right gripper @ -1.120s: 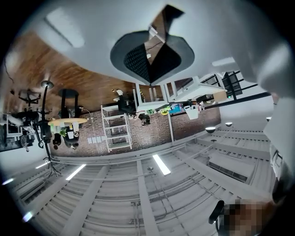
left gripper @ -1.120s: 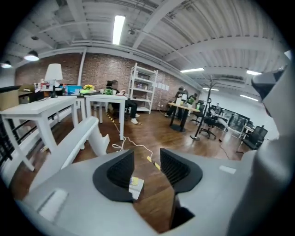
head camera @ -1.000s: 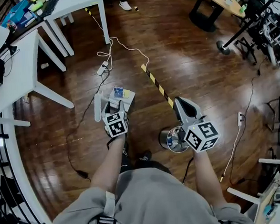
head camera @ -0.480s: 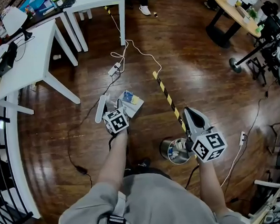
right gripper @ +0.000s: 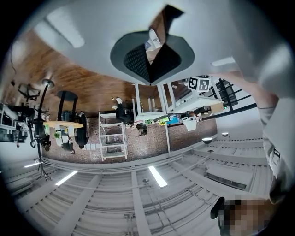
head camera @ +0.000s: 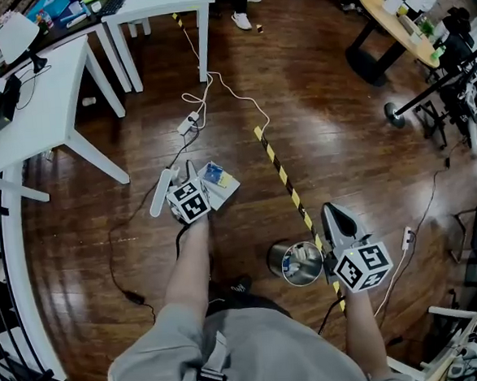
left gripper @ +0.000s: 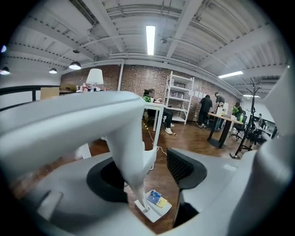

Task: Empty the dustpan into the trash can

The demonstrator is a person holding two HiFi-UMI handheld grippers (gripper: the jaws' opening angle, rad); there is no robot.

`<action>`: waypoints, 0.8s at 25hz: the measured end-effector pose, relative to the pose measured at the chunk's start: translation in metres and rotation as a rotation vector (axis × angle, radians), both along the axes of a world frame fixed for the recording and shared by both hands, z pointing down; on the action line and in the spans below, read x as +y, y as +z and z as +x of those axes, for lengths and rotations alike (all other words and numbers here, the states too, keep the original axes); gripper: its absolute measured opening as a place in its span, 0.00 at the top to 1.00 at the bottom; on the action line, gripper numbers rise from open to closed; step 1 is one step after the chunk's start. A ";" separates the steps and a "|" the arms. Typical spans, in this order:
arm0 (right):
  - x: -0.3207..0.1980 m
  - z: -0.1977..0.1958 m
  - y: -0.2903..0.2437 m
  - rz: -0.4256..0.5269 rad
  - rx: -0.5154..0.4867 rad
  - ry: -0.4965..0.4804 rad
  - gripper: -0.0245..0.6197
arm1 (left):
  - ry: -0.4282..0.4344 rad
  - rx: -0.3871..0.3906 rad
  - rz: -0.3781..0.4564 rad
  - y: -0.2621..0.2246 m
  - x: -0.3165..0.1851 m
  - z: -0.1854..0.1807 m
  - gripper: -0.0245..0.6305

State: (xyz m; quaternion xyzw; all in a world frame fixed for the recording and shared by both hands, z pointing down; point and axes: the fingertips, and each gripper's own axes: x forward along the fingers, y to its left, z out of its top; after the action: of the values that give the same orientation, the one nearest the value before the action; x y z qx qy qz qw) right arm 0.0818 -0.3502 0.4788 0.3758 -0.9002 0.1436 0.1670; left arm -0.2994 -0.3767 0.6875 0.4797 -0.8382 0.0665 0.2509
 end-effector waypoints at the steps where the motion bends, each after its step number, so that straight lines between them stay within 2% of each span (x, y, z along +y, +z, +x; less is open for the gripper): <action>1: 0.001 0.002 0.001 -0.005 0.003 0.009 0.96 | -0.003 -0.025 -0.012 0.000 0.001 -0.005 0.63; 2: 0.003 0.005 0.003 -0.011 0.005 0.018 0.96 | -0.005 -0.045 -0.023 0.000 0.002 -0.010 0.74; 4: 0.005 0.010 0.006 -0.019 0.013 0.033 0.96 | 0.021 -0.068 -0.022 0.000 0.002 -0.016 0.71; 8: 0.008 0.008 0.012 -0.025 0.019 0.055 0.96 | 0.127 -0.090 0.042 -0.014 -0.004 -0.017 0.71; 14: 0.010 -0.004 0.007 -0.013 0.004 0.074 0.96 | 0.313 -0.108 0.061 -0.035 -0.005 0.006 0.71; 20: 0.011 -0.010 -0.007 0.021 -0.024 0.114 0.96 | 0.502 -0.104 0.142 -0.087 -0.004 0.030 0.75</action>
State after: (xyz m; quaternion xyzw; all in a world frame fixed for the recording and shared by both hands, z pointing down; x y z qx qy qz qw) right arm 0.0720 -0.3392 0.4721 0.4264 -0.8807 0.1477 0.1437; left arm -0.2697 -0.3810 0.6002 0.6849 -0.7073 0.0921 0.1487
